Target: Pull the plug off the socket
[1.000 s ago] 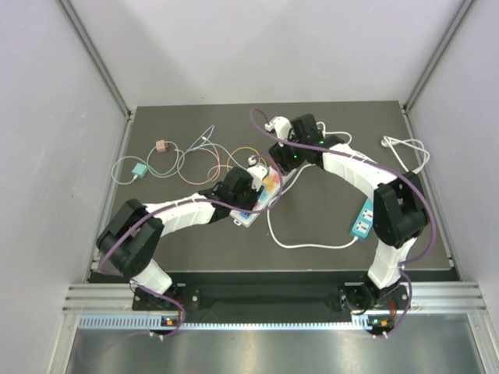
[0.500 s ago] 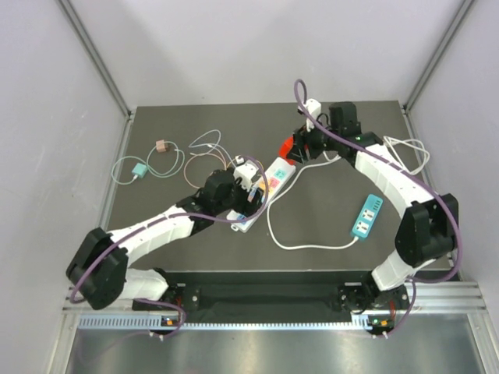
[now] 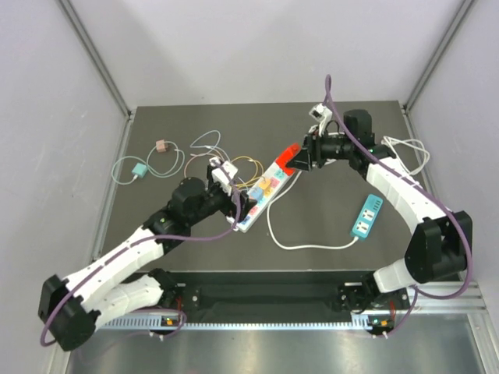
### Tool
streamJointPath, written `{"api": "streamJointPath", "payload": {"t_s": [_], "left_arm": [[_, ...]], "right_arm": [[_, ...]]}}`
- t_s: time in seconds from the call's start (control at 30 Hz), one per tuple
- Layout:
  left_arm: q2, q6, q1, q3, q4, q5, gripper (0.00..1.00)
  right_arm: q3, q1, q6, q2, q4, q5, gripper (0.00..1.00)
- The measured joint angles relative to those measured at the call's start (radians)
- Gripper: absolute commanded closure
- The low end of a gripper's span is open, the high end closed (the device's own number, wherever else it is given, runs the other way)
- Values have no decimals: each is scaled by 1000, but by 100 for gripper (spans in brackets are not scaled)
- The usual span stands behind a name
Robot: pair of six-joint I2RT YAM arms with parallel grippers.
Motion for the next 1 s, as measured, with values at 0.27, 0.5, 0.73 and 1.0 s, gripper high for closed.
{"api": "streamJointPath", "payload": {"t_s": [0.27, 0.5, 0.73, 1.0], "left_arm": [[-167, 104, 0, -145, 136, 131, 1], [-78, 187, 0, -219, 385, 227, 1], [125, 170, -1, -182, 654, 273, 1], [239, 138, -15, -106, 827, 280, 1]], "right_arm": [[-84, -4, 237, -14, 121, -143, 100], [-214, -11, 482, -66, 324, -190, 100], [-311, -15, 636, -140, 506, -208, 100], [-379, -15, 742, -192, 645, -210, 100]]}}
